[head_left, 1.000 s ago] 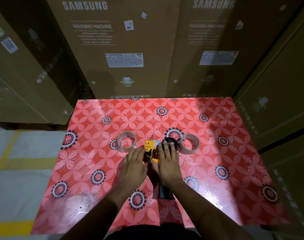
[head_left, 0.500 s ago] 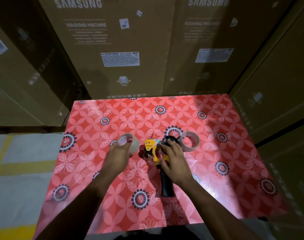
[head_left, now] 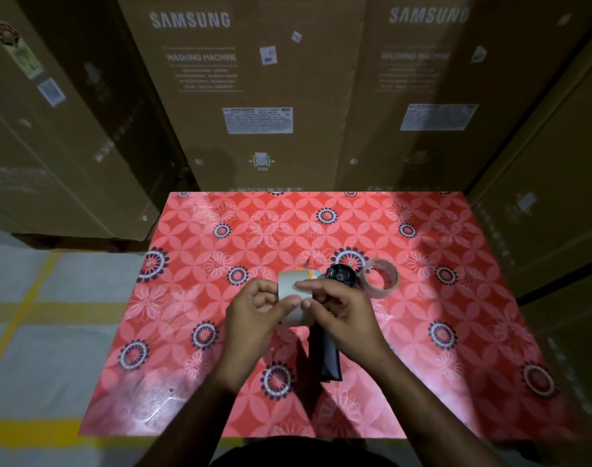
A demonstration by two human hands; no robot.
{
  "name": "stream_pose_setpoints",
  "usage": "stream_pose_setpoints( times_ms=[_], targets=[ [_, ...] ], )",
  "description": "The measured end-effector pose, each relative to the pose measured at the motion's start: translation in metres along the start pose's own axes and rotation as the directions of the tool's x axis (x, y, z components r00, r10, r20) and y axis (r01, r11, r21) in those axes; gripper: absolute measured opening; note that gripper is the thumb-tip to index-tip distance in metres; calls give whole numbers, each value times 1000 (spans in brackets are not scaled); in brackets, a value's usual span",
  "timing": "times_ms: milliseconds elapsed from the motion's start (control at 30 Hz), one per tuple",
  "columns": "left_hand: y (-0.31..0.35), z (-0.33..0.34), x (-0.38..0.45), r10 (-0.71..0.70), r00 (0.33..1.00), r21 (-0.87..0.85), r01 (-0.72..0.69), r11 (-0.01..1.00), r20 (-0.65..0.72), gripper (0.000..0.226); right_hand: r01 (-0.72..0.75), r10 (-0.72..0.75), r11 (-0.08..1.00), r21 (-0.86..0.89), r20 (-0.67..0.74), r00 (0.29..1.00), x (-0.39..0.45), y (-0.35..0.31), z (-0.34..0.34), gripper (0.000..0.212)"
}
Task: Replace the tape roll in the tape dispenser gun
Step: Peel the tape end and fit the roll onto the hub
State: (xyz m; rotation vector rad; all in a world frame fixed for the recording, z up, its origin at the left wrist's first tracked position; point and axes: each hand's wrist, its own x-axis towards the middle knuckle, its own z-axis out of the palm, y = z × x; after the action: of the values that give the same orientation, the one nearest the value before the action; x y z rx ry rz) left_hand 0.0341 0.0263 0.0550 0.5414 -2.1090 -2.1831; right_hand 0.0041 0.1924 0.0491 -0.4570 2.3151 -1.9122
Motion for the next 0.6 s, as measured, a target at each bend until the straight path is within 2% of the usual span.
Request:
stream_pose_setpoints(
  times_ms=[67,167,267,333,433,600],
  targets=[
    [3,2,-2,9,1000,-25,-9,1000,12,45,-20,22,999,32,-41,999,0,1,0,25],
    [11,6,-7,70,987,-124,-52,991,146,38,-51,57,995,84,-69,996,0,2,-3,28],
    [15,6,-9,112,976,-55,-103,993,184,35,-42,40,992,118,13,999,-2,-1,-12,34],
    [14,5,-8,146,968,12,-152,988,202,32,-28,26,993,114,20,999,0,-4,-17,29],
    [13,8,-8,184,970,25,-191,981,159,22,-29,31,994,106,-15,999,5,-8,-18,17],
    [15,10,-10,175,977,20,-179,984,124,21,-25,17,992,125,63,998,1,-14,-19,24]
  ],
)
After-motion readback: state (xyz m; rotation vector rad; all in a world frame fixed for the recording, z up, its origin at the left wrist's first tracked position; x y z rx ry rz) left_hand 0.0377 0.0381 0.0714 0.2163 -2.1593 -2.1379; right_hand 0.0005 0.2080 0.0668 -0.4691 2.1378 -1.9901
